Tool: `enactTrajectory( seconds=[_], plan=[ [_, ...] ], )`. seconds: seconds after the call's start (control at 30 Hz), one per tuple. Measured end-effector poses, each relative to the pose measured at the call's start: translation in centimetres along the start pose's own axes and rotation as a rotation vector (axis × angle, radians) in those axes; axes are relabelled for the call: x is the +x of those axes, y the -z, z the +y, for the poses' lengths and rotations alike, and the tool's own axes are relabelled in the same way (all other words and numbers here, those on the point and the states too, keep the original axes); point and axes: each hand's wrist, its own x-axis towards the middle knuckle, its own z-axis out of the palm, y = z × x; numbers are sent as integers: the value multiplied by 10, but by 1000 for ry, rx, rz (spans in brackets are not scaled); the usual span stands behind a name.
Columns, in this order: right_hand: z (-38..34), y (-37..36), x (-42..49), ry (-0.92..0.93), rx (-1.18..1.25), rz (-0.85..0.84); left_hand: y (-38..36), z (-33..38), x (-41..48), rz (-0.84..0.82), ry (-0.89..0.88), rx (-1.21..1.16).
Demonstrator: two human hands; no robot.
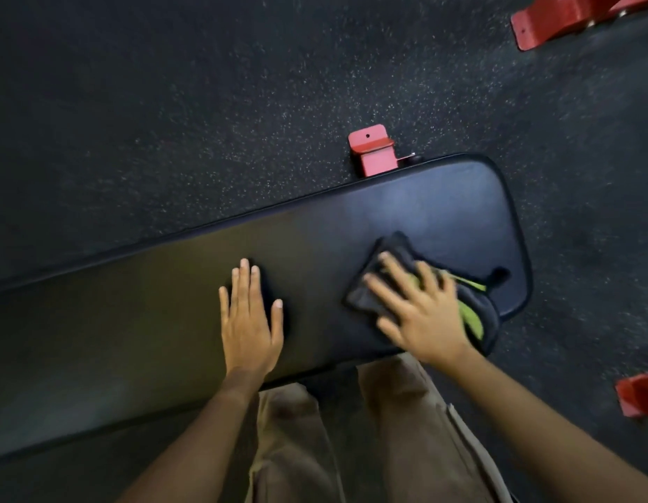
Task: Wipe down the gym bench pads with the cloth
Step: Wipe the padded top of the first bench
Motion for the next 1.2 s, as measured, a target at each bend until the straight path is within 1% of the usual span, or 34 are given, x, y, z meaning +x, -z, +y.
enactTrajectory(
  seconds=[0.07,0.1,0.13,0.17,0.2,0.23,0.3,0.37,0.4,0.47,0.5,0.53,0.57,0.6,0.67,0.7,0.73,0.77,0.83,0.87,0.9,1.0,1.03,1.07,1.1,1.13,1.17,1.2],
  plan=[
    [-15,1,20,-419,49,-1,5,-24,-8,7,23,10],
    [-24,8,40,-631,113,0,6,-29,-10,6,21,8],
    [-39,13,67,-777,165,9,8,-38,-12,4,19,6],
    [-55,16,93,-830,195,2,10,-43,-13,-1,19,2],
    [-76,15,114,-791,209,-22,11,-52,-16,-1,24,-2],
    [-96,14,129,-680,196,-36,12,-59,-17,3,32,-3],
    [-144,7,130,-340,126,-13,15,-76,-23,22,39,-4],
    [-180,-4,95,-41,60,-35,19,-92,-27,37,51,-15],
    [-185,-8,73,60,44,-51,21,-98,-29,45,61,-14],
    [-171,-15,30,223,41,-31,25,-114,-34,50,76,-16],
    [-156,-15,18,261,32,-21,25,-120,-38,48,80,-20],
    [-144,-16,16,238,11,-15,27,-127,-41,48,87,-21],
    [-136,-16,23,138,-4,-16,28,-132,-43,52,94,-20],
    [-135,-13,39,-33,2,-13,29,-137,-45,56,103,-24],
    [-158,0,91,-440,90,25,30,-146,-51,58,123,-42],
    [-179,5,118,-561,143,8,31,-152,-54,56,129,-48],
    [-200,8,139,-582,168,-25,32,-156,-56,51,135,-50],
    [-220,8,153,-512,162,-50,33,-161,-58,49,140,-50],
    [-260,2,154,-175,88,-30,36,-175,-62,50,153,-53],
    [-274,-5,140,-10,36,-21,38,-181,-64,54,156,-59],
    [-282,-11,121,118,-5,-16,41,-187,-65,58,163,-63],
    [-263,-21,61,356,-39,-28,47,-206,-72,58,209,-67],
    [-249,-20,51,399,-48,-31,49,-213,-75,51,219,-67],
    [-235,-19,51,369,-51,-22,51,-217,-77,45,226,-68],
    [-226,-17,60,262,-39,-18,51,-220,-77,41,229,-69],
    [-230,-14,78,86,-9,-4,53,-226,-80,36,233,-70],
    [-240,-8,102,-141,39,18,54,-230,-82,28,227,-74],
    [-258,-3,131,-324,88,33,55,-235,-84,24,215,-77]
  ],
)
